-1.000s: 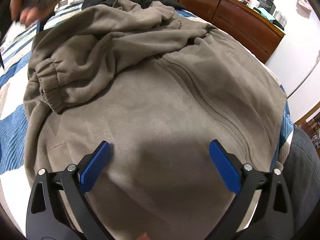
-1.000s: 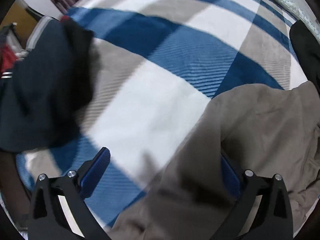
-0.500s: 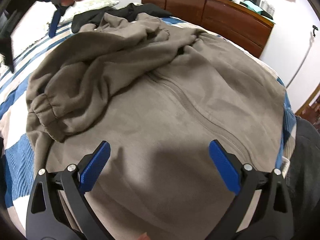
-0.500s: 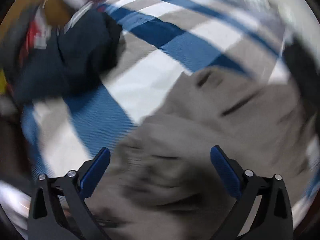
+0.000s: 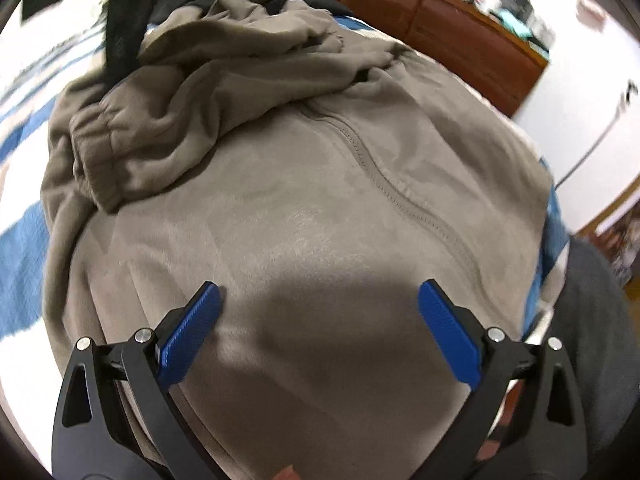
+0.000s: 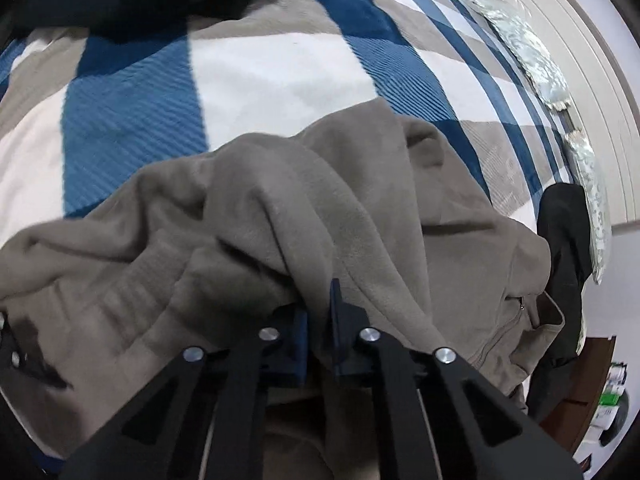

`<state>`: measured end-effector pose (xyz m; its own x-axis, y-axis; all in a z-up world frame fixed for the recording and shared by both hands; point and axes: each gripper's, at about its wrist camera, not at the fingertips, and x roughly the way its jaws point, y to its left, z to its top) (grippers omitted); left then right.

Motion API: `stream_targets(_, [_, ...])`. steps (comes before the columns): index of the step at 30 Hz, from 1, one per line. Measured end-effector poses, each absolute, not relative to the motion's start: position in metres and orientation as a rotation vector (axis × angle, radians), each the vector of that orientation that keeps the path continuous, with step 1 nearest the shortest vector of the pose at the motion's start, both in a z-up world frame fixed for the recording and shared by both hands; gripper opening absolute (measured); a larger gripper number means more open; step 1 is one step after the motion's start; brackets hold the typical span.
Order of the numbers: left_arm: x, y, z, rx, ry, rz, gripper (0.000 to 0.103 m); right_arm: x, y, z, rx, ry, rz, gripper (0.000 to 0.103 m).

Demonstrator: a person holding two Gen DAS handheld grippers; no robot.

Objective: Fold large clothes

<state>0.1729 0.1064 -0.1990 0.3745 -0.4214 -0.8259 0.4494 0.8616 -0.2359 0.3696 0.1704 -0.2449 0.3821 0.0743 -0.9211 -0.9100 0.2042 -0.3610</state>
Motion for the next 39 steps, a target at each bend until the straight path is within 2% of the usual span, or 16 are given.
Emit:
stream_targets(6, [0.167,0.117,-0.209,-0.040,1.121,-0.530,0.097,0.322,0.161,-0.221,-1.179,0.904,0.901,0.002])
stream_targets(11, [0.156,0.126,-0.212,-0.042,1.137,-0.524,0.097,0.295,0.149,-0.245,-1.173,0.984,0.922,0.002])
stream_targets(17, [0.154,0.131,-0.216,-0.046,1.143,-0.534,0.097,0.304,0.135,-0.287,-0.939,1.079,0.906,0.003])
stream_targets(21, [0.153,0.117,-0.222,0.069,1.134,-0.525,0.097,0.328,0.118,-0.297,-0.656,1.141,0.885,0.004])
stream_targets(25, [0.147,0.105,-0.225,0.180,1.099,-0.511,0.097,0.323,0.101,-0.292,-0.539,1.078,0.872,0.008])
stream_targets(26, [0.146,0.103,-0.226,0.189,1.091,-0.509,0.097,0.320,0.097,-0.288,-0.531,1.055,0.866,0.012])
stream_targets(28, [0.142,0.105,-0.225,0.180,1.057,-0.514,0.097,0.313,0.084,-0.275,-0.481,1.035,0.858,0.029])
stream_targets(30, [0.135,0.109,-0.224,0.153,1.026,-0.508,0.097,0.307,0.062,-0.250,-0.398,0.993,0.846,0.075])
stream_targets(32, [0.126,0.111,-0.218,0.147,1.013,-0.466,0.097,0.298,0.032,-0.227,-0.286,0.950,0.869,0.097])
stream_targets(39, [0.093,0.129,-0.188,0.059,1.025,-0.335,0.097,0.225,-0.140,-0.167,0.035,0.842,0.803,0.098])
